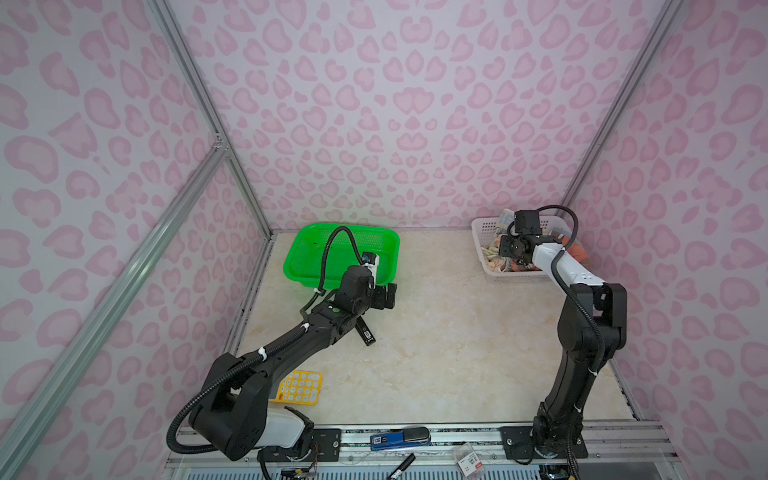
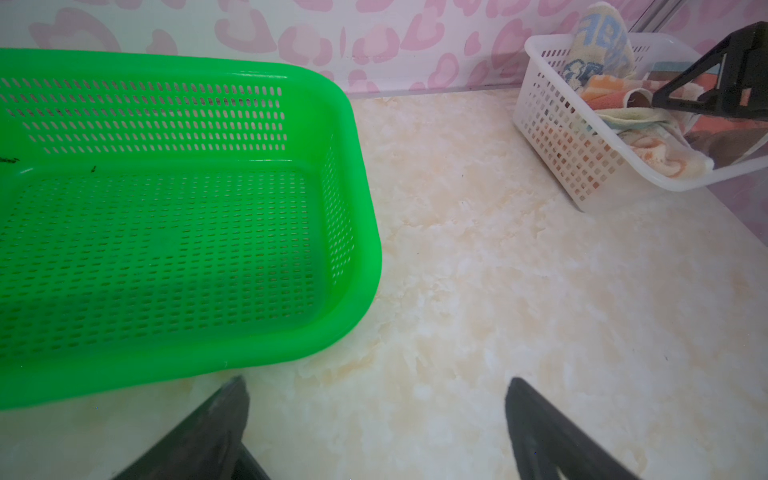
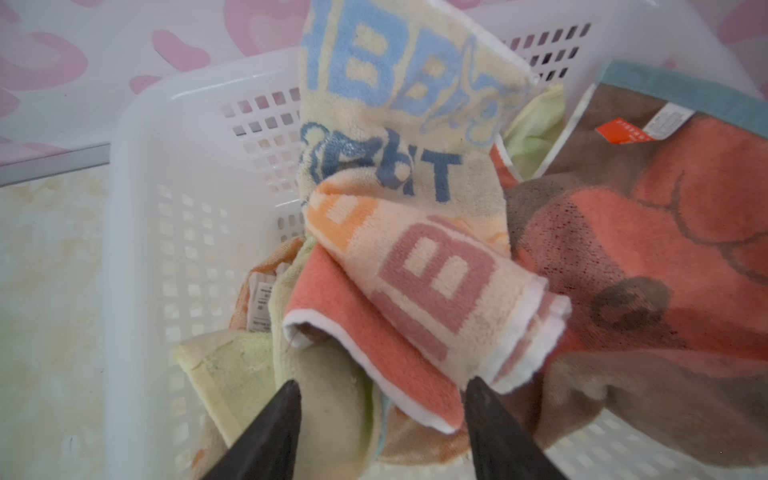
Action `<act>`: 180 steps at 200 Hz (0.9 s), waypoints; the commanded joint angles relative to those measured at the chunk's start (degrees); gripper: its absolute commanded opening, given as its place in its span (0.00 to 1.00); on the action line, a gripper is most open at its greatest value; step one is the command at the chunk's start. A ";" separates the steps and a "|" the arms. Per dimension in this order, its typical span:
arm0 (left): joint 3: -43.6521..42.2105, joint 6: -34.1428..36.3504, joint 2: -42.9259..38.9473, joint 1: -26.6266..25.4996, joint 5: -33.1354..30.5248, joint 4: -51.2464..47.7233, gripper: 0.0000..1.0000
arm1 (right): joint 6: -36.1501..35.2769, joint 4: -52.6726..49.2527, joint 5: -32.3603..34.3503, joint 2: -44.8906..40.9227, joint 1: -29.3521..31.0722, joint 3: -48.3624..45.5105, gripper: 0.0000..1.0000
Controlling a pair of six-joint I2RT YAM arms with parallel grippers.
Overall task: Fold and stack the towels
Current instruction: 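Grasp a towel in the white basket with right gripper while left moves forward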
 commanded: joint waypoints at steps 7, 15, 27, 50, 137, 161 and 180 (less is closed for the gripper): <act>1.18 0.49 1.01 -0.11 0.14 0.23 0.98 | 0.15 1.63 -2.68 2.27 0.05 1.99 0.61; 1.22 0.51 1.24 -0.20 0.14 0.22 0.98 | 0.17 1.68 -2.51 2.79 0.09 2.60 0.61; 1.46 0.59 1.63 -0.28 0.26 0.23 0.98 | 0.10 1.64 -2.15 3.84 0.05 3.62 0.59; 1.97 0.89 2.50 -0.38 0.26 -0.28 0.98 | -0.22 0.65 -2.39 6.17 0.06 5.91 0.55; 2.61 1.75 4.02 -0.90 -0.16 -0.61 0.98 | -1.53 -0.95 -3.52 10.52 0.04 11.46 0.05; 2.62 2.51 3.61 -1.08 0.15 -1.09 0.98 | -2.37 -2.64 -4.37 10.04 0.07 13.24 0.00; 2.21 2.65 3.12 -1.21 0.10 -0.99 0.98 | -2.47 -2.85 -4.39 7.96 -0.01 13.11 0.00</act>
